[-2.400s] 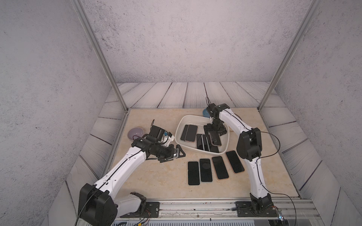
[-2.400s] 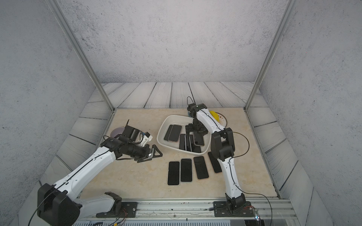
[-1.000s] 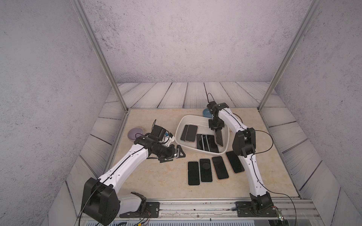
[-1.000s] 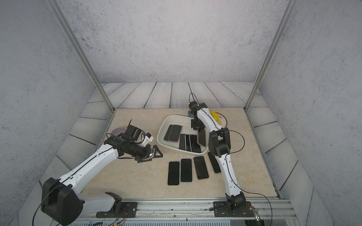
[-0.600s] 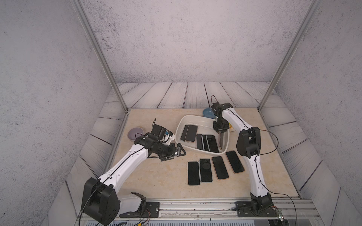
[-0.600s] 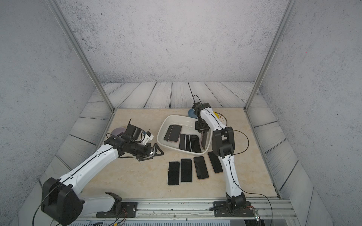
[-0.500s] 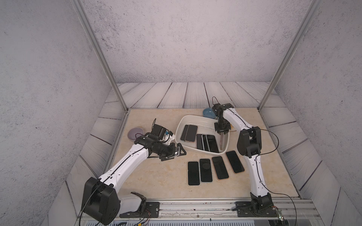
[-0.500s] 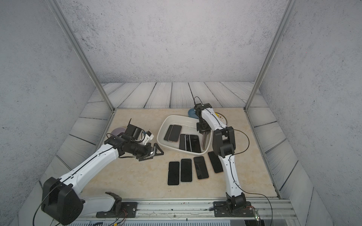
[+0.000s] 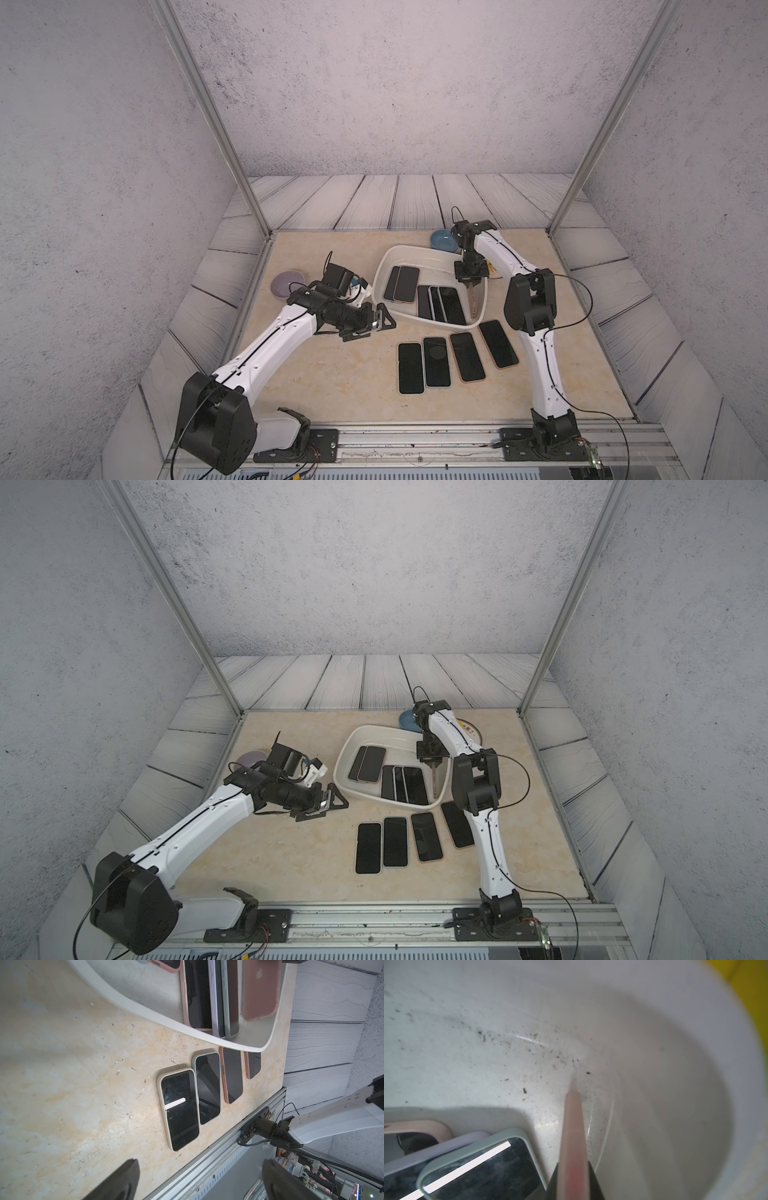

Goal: Take the phone out of the storage box
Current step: Pick up the phone from the storage box.

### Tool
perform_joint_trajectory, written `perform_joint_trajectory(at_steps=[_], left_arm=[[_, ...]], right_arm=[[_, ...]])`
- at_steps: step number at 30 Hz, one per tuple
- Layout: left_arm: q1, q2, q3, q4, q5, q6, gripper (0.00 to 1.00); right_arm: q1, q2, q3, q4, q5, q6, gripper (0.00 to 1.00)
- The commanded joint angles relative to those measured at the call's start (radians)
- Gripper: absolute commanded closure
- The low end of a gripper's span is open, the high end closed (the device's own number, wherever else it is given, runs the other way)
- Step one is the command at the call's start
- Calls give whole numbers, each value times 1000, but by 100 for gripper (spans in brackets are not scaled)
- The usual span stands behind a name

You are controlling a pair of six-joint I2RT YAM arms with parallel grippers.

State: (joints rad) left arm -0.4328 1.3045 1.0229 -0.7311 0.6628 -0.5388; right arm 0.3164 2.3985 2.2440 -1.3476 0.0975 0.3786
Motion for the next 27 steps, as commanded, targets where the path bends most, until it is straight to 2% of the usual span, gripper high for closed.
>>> perform_joint_trajectory(at_steps=[1,4,7,10,12,14,16,23,27], left_arm=[[13,-1,17,-3,22,2,2],[19,-9,28,23,41,-28,2],[20,-21,36,71,77,-54,2],[20,-51,19,152,130,-90,4],[20,-72,-12,238,180,-136,4],[19,-95,-48,341,224,-200,5],[20,-111,-82,450,257,-272,5],[10,-119,-123,730,315,-455,7],[-15,-91,-92,759,323,-469,12]], right_arm=[[-3,-142,87,-73,-68,-28,100],[2,-245,103,-77,-154,-5,100],[0,-379,-1,2,-363,67,100],[0,-521,-201,208,-617,178,100],[2,-608,-363,411,-780,301,100],[10,-679,-489,598,-867,419,100],[23,-731,-583,761,-924,509,100],[125,-798,-738,1069,-1032,680,100],[175,-803,-748,1104,-1024,693,100]])
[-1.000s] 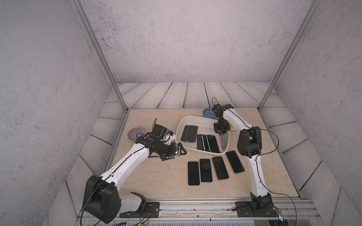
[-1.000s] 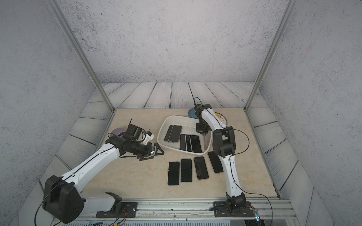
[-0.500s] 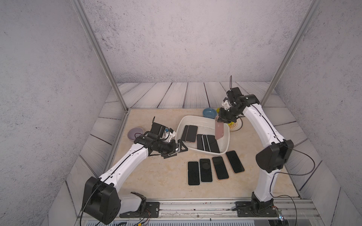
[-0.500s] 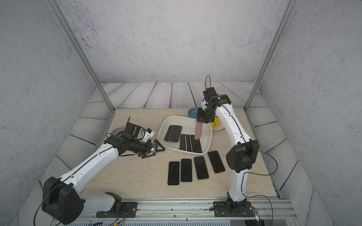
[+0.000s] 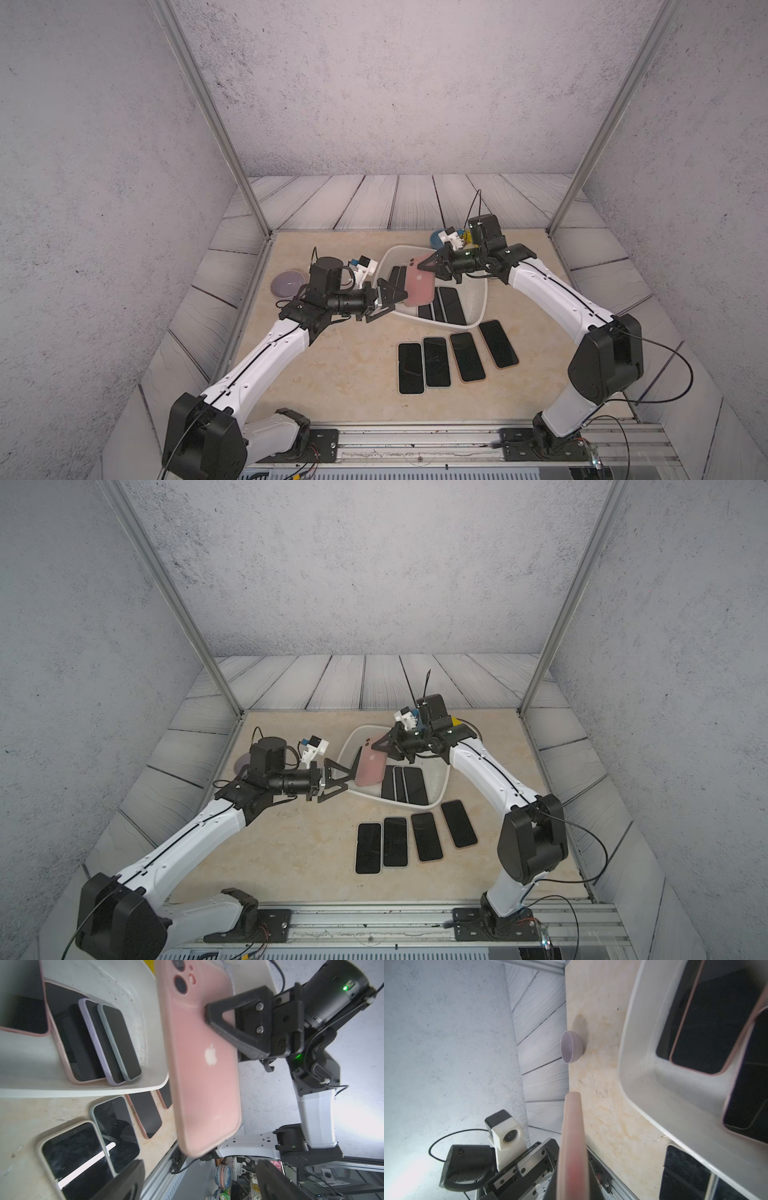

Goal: Take the phone out of the storage box
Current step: Pick up the phone from the storage box.

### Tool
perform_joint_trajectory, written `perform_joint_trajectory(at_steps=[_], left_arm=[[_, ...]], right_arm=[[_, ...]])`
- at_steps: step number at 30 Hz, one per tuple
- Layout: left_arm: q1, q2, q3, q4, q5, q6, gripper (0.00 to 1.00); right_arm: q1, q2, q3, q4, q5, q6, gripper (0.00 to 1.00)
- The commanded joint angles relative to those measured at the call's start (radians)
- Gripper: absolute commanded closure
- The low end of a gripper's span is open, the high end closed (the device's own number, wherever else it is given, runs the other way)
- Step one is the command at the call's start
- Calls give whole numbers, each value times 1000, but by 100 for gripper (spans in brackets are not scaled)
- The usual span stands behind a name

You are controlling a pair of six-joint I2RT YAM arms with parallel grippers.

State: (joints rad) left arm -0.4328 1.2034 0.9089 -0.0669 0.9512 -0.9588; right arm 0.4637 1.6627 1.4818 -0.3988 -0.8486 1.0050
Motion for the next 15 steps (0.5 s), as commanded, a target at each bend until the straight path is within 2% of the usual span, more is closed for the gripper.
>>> perform_joint_trajectory(at_steps=[1,9,12,15], left_arm=[[-18,4,22,96,28,-47,15],[-20,-58,-14,45,13,-21,33],[-19,-75,-21,51,5,-27,54],[-20,-89,-17,36,5,-24,82]], right_arm=[[40,-70,10,168,-73,74,100],[83,-91,-42,291,-73,149,100],[95,-93,-77,349,-82,189,100],[113,-97,-107,374,-84,203,100]])
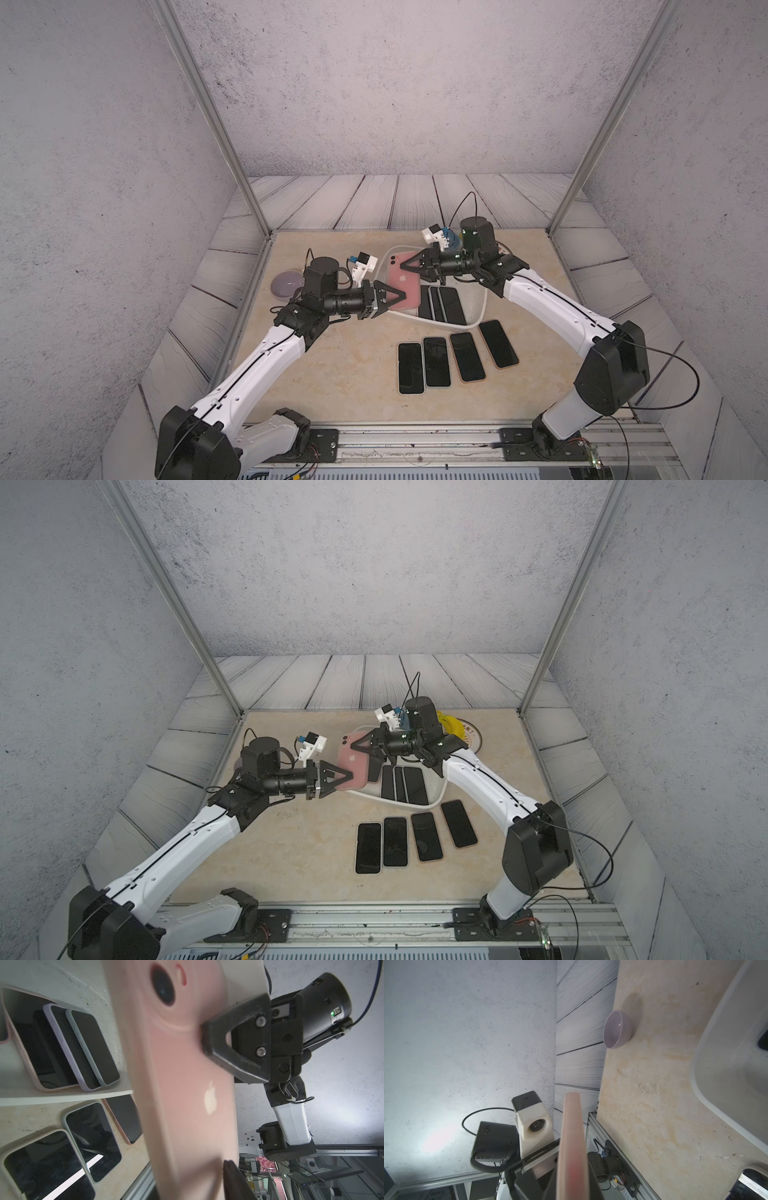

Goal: Take the phone out of the storage box
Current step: Pick up the phone from the storage box, then place the phone at the center of the board.

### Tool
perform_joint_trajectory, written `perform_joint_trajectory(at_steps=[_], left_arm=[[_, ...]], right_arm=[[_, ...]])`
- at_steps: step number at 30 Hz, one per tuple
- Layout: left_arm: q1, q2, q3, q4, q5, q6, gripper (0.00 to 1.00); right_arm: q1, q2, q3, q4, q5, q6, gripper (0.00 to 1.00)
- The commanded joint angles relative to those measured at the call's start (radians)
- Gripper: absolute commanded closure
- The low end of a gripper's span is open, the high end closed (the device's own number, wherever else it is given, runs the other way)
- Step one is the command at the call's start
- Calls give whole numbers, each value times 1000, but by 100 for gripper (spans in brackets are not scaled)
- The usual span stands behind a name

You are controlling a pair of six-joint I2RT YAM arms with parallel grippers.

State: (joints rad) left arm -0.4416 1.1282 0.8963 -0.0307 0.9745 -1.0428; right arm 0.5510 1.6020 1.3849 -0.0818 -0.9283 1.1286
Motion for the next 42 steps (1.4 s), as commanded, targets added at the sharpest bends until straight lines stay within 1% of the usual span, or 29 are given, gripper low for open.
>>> perform_joint_trajectory(at_steps=[1,2,3,4,5,6,8,9,11,14,17,18,20,22,24,26,28,30,33,36,42], left_arm=[[-11,-20,-1,-17,-19,68,94],[-10,-26,4,-42,-22,83,100],[-11,-33,6,-61,-23,94,100],[-11,-42,8,-79,-25,105,100],[-11,-50,9,-104,-29,117,100],[-11,-57,11,-132,-36,131,100],[-11,-79,24,-249,-69,186,100],[-11,-90,32,-311,-90,220,100],[-11,-123,41,-439,-146,286,100],[-11,-171,37,-611,-236,354,100],[-14,-226,34,-763,-336,415,100],[-17,-240,40,-822,-385,438,100],[-27,-254,67,-967,-531,490,100],[-31,-243,98,-1109,-663,545,100],[-35,-206,126,-1233,-770,599,100],[-55,-166,148,-1320,-882,615,100],[-102,-126,163,-1363,-967,587,100],[-178,-80,185,-1383,-1044,536,100],[-272,22,211,-1393,-1125,475,100],[-344,107,227,-1403,-1209,414,100],[-425,207,222,-1372,-1276,305,100]], right_arm=[[31,-38,-17,57,-4,78,100],[35,-41,-25,56,-3,76,100],[36,-45,-31,48,0,71,100],[38,-51,-35,32,6,61,98],[38,-58,-37,12,13,46,89],[38,-64,-36,-16,21,28,77],[36,-86,-24,-108,52,-29,51],[36,-97,-19,-150,71,-55,43],[32,-124,-12,-237,124,-110,33],[25,-170,-11,-363,218,-168,23],[15,-221,0,-492,334,-240,17],[14,-235,8,-542,383,-264,17],[13,-277,25,-641,505,-305,16],[8,-312,39,-734,607,-330,10],[-5,-331,50,-781,624,-365,10],[-11,-332,74,-839,635,-409,10],[-13,-329,105,-904,641,-450,10],[-13,-342,105,-928,645,-472,10],[-17,-393,61,-920,647,-489,9],[-24,-426,35,-925,629,-524,8],[-36,-455,6,-957,622,-600,8]])
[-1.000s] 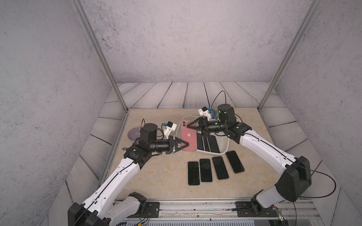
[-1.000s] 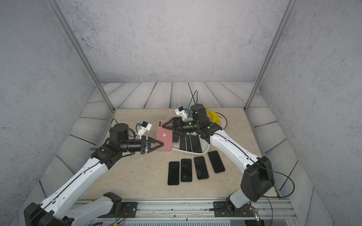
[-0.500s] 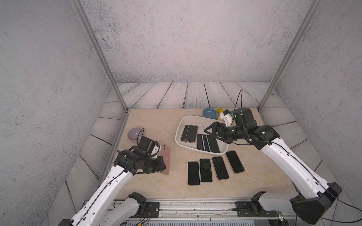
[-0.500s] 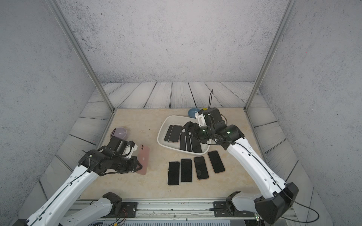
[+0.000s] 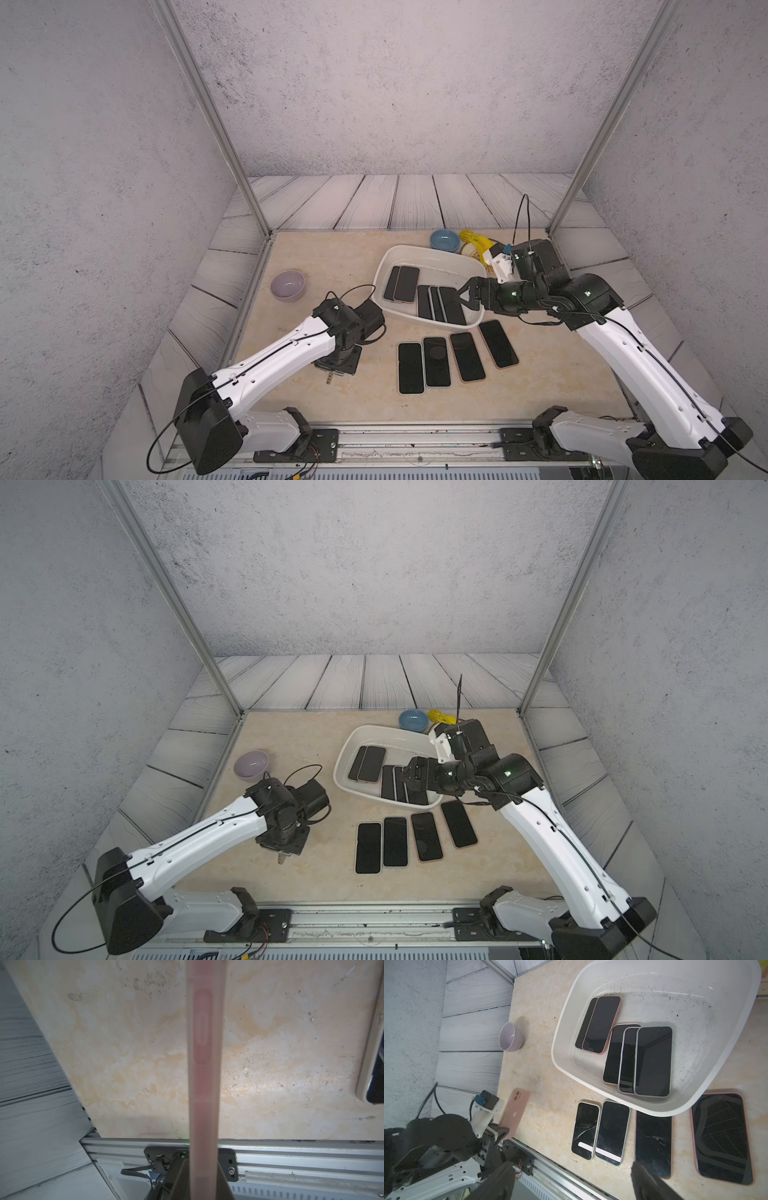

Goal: Take the phone out of the storage box
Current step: Place the phone at the center of the board.

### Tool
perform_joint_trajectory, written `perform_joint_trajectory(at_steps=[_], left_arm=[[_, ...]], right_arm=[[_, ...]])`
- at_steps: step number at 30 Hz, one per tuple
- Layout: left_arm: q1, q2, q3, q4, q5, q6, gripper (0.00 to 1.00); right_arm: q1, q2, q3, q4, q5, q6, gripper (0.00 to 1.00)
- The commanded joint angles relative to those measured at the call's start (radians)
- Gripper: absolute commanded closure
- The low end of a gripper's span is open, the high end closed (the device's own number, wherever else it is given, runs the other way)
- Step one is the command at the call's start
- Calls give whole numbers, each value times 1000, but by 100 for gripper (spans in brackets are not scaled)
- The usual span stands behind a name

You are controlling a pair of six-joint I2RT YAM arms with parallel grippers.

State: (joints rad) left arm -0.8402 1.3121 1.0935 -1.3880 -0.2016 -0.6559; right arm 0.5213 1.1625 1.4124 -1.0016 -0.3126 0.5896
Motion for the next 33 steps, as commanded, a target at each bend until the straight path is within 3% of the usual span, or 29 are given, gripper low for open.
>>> perform_joint_trajectory(at_steps=[1,18,33], left_arm=[[-43,41,22,-8,-112,-100,100],[-169,252,-71,252,-223,-261,100],[-223,440,-29,390,-144,-313,100]], right_arm=[[-10,-19,-28,-40,2,-63,7],[-65,-71,36,-150,86,-154,3],[-89,-58,27,-141,97,-166,1]])
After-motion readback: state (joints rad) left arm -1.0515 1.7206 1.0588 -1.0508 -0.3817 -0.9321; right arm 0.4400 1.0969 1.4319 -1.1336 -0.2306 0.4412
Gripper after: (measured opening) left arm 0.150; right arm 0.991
